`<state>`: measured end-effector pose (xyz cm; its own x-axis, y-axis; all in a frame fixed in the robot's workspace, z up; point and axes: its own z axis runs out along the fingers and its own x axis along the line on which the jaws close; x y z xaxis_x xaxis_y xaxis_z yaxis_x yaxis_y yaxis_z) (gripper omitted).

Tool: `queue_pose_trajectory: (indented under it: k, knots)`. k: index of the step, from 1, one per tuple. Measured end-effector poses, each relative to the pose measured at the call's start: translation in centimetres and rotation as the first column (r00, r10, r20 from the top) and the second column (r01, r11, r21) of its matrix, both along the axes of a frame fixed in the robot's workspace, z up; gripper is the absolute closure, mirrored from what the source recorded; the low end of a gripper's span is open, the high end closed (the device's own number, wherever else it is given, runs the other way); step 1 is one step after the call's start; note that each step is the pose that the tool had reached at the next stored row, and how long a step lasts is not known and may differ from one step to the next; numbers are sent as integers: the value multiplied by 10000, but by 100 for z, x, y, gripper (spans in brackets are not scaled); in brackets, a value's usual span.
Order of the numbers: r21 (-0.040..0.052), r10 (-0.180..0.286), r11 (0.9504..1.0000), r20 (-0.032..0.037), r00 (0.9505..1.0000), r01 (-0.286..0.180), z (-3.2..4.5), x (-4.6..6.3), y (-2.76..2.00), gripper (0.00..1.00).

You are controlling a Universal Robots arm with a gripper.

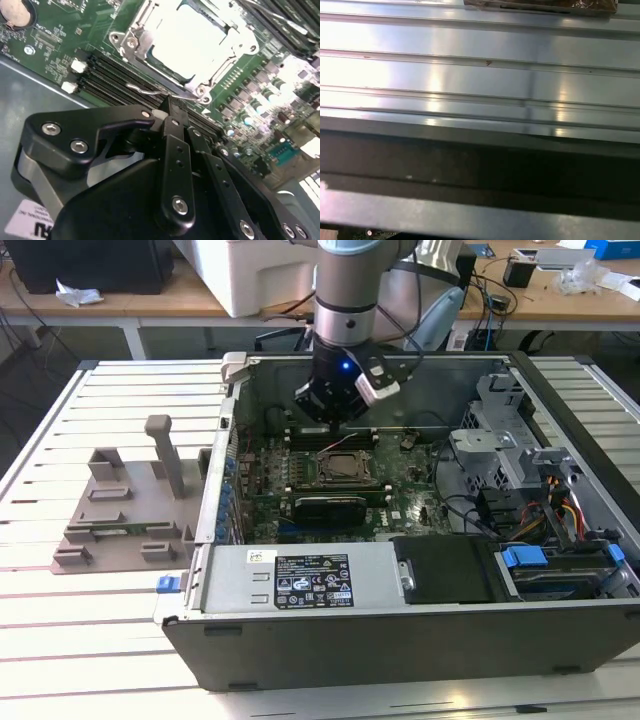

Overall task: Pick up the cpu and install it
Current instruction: 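Install the first cpu locking lever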

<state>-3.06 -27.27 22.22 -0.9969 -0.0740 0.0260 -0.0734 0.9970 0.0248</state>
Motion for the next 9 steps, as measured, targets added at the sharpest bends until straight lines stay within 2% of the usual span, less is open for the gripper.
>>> queue_pose_trajectory:
  k: [9]
  knots:
    - [-14, 1, 10000, -2, 10000, -1, -73, 116, 7, 89]
